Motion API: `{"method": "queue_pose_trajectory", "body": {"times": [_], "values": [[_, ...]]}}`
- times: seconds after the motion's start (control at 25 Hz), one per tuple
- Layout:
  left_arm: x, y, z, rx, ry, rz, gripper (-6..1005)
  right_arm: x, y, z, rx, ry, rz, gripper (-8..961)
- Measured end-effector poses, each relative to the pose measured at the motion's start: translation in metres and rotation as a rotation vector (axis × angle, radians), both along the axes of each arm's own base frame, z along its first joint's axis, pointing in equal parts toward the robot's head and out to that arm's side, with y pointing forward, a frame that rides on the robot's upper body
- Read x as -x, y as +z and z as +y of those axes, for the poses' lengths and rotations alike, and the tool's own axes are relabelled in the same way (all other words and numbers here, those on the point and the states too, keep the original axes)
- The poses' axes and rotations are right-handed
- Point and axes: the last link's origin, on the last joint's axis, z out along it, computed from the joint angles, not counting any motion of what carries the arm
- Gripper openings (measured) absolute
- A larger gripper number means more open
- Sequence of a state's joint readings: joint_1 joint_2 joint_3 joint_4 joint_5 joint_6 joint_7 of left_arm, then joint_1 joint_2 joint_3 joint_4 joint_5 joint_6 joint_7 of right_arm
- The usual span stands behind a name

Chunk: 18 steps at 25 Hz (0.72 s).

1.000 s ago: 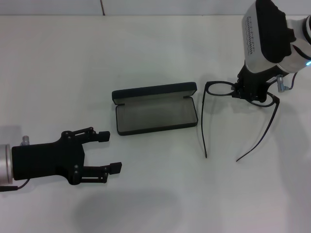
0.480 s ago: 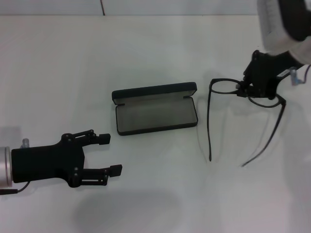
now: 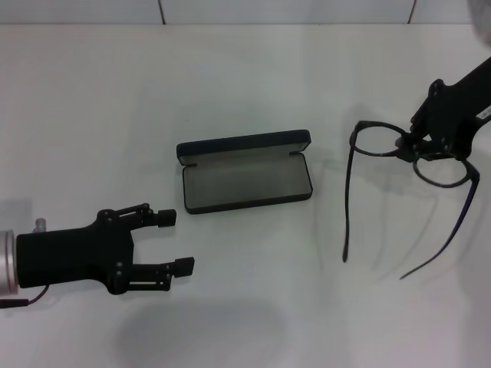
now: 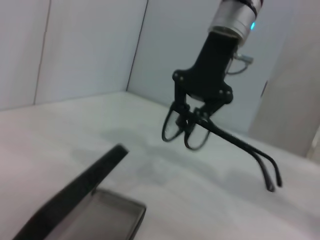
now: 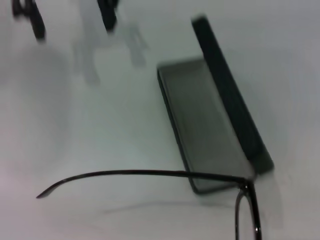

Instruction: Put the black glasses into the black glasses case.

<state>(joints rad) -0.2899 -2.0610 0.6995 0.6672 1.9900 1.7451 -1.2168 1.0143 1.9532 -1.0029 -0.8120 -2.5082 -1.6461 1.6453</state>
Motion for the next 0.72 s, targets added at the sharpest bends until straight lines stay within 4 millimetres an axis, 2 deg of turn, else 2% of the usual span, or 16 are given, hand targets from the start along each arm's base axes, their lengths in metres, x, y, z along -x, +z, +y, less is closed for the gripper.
{"method": "queue_pose_trajectory", "body": {"times": [0.24, 0.4, 0.72], "values": [[-0.006, 0.012, 0.001, -0.055, 0.005, -0.082, 890, 0.003, 0.011, -0.007, -0.001, -0.181, 0.145, 110], [-0.003, 0.023, 0.005, -0.125, 0.052, -0.126, 890, -0.004, 0.016, -0.009, -0.036, -0.325, 0.252, 111], [-0.01, 0.036, 0.016, -0.206, 0.101, -0.224, 890, -0.024, 0.007, -0.01, -0.126, -0.535, 0.484, 111]]}}
